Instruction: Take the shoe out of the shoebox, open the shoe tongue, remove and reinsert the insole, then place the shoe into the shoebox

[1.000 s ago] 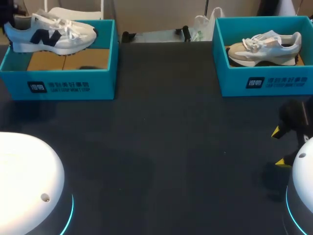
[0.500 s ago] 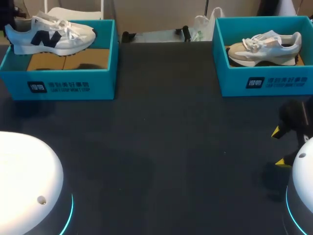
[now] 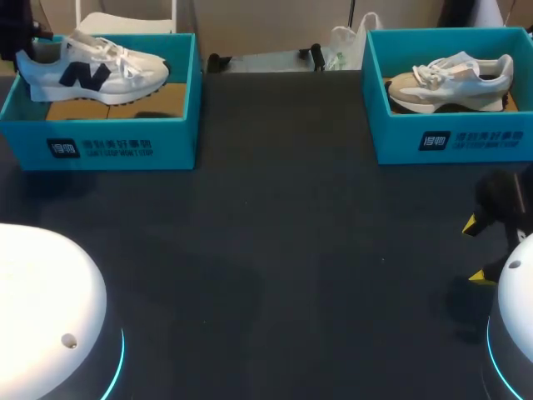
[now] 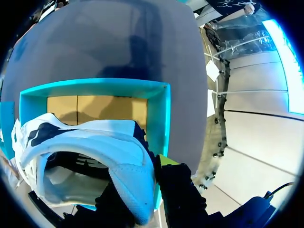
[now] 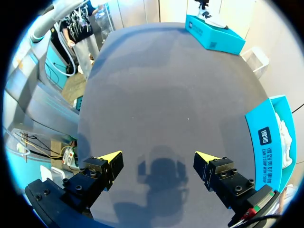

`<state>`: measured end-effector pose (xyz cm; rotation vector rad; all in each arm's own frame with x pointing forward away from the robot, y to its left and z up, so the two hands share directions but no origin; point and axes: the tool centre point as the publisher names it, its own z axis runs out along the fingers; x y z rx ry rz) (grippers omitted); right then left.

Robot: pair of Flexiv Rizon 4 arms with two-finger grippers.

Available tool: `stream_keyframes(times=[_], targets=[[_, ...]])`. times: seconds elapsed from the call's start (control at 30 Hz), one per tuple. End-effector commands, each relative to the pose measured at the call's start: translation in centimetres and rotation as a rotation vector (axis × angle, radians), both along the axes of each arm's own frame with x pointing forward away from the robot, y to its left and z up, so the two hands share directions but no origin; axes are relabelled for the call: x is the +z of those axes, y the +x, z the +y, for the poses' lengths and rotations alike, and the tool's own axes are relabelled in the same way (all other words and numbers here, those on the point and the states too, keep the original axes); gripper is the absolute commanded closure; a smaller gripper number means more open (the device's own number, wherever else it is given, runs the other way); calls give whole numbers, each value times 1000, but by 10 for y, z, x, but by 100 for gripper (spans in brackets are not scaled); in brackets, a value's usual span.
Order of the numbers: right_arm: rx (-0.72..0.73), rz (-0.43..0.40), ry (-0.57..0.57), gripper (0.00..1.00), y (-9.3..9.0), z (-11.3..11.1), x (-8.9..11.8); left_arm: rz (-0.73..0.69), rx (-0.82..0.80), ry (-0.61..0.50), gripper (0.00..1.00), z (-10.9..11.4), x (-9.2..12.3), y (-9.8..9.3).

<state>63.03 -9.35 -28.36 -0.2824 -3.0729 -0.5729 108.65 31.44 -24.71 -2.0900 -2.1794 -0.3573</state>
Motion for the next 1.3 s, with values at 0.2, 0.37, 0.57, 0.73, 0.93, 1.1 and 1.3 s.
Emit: stream_keyframes(times=[0.2,0.37,0.57,0.73,0.93,1.1,1.3], targets=[[-1,-1,-2,0,-1,1,0,4,11,5,100,-8,-12,5],[-1,-1,-2,0,-1,1,0,43,15,1,100,-10,-29,2],[-1,-1,-2,0,-1,1,0,52,-14,-9,100,-7,-33,-11],[-1,-1,-2,0,-1,1,0,58,-24,-16,100,-5,-36,-23],[-1,-1,-2,0,-1,1,0,82,-37,-12,100,-8,-45,-33],[-1,-1,-2,0,-1,1,0,91,-34,-4,100,-6,-53,-37],[-1,-1,-2,0,-1,1,0,89,-16,2,100,-5,-70,-38]])
